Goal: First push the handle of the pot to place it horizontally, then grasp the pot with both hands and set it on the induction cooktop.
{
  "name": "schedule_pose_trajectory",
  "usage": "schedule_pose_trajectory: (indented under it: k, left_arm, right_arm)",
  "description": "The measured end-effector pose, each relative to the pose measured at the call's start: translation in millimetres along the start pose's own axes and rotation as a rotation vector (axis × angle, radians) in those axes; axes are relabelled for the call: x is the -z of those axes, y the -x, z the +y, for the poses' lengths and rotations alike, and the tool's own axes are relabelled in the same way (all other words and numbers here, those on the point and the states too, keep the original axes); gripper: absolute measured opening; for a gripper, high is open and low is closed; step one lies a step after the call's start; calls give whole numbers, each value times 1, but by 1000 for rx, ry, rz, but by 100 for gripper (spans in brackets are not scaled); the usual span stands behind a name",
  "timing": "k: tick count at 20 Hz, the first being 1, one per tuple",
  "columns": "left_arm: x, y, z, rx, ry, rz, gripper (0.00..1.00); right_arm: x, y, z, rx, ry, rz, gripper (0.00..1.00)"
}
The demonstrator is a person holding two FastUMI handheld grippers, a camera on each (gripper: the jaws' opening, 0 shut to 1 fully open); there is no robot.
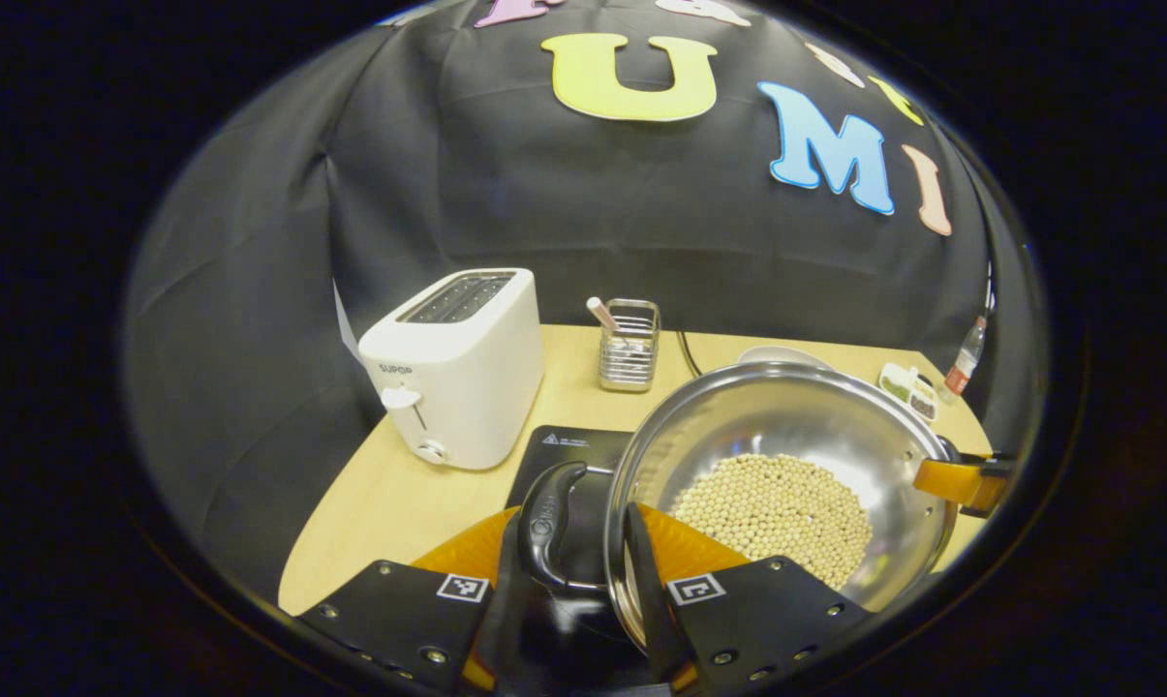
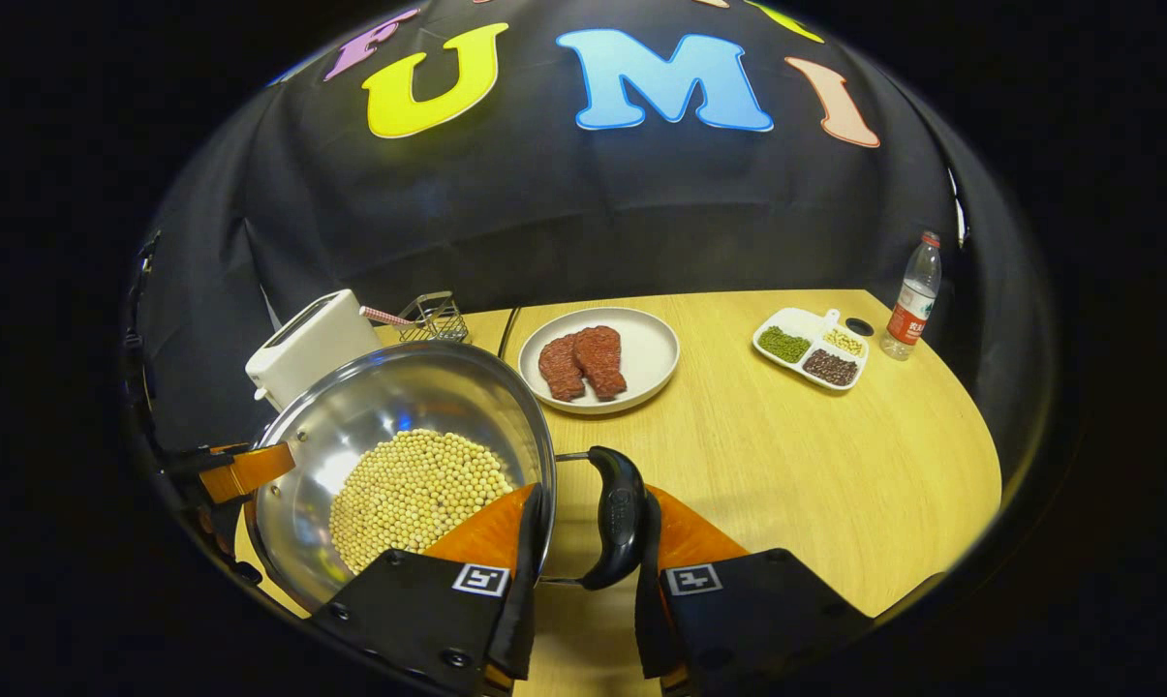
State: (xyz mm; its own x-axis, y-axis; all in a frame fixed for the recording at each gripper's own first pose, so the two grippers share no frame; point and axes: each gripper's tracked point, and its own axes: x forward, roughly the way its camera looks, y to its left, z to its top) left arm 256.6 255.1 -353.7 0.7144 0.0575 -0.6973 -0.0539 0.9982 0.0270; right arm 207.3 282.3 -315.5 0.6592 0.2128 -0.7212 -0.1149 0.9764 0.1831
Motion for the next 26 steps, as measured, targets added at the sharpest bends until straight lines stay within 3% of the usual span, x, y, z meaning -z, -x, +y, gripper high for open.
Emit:
schedule_pose_trajectory:
  k: [4,5,6,7,8,9,12,13,14,15,16,17,18,19,21,26]
  left_arm:
    - [-4,-16,27,-8,-7,4,52]
    - [-5,-15,30,-10,-10,4,52]
    - [-5,-17,35,-13,-12,6,55]
    - [-6,-19,41,-14,-15,7,52]
    - [-5,-23,45,-15,-20,8,55]
    - [-6,-24,48,-15,-21,4,52]
    - [-6,-28,50,-11,-12,-2,55]
    - [-3,-29,53,-13,-6,2,52]
    - [3,-29,55,-22,1,14,54]
    - [2,-26,56,-30,4,-6,57]
    - [0,-25,57,-45,0,-23,67]
    - [-2,-21,61,-71,-7,-40,58]
    - [-4,-21,64,-87,-13,-60,75]
    - [-7,-16,65,-92,-8,-76,78]
    - [-15,-4,63,-87,24,-114,80]
    - [-43,52,59,-110,65,-258,80]
  right_arm:
    - [0,-12,25,0,-8,-1,45]
    - [1,-15,30,0,-9,3,41]
    - [4,-17,34,-1,-14,7,44]
    - [6,-18,37,-2,-18,13,41]
    - [6,-20,40,-1,-23,13,41]
    - [6,-20,41,1,-27,11,45]
    - [5,-22,45,5,-31,7,41]
    - [3,-25,46,-4,-34,3,47]
    - [1,-26,47,-16,-32,-8,46]
    - [2,-25,52,-47,-29,-7,53]
    - [4,-24,52,-51,-17,-8,56]
    - [5,-23,48,-36,3,-15,75]
    - [4,-20,42,-14,26,-27,86]
    - [3,-16,39,-3,45,-42,98]
    - [-2,-1,35,1,65,-79,93]
    - [-41,61,5,38,138,-257,94]
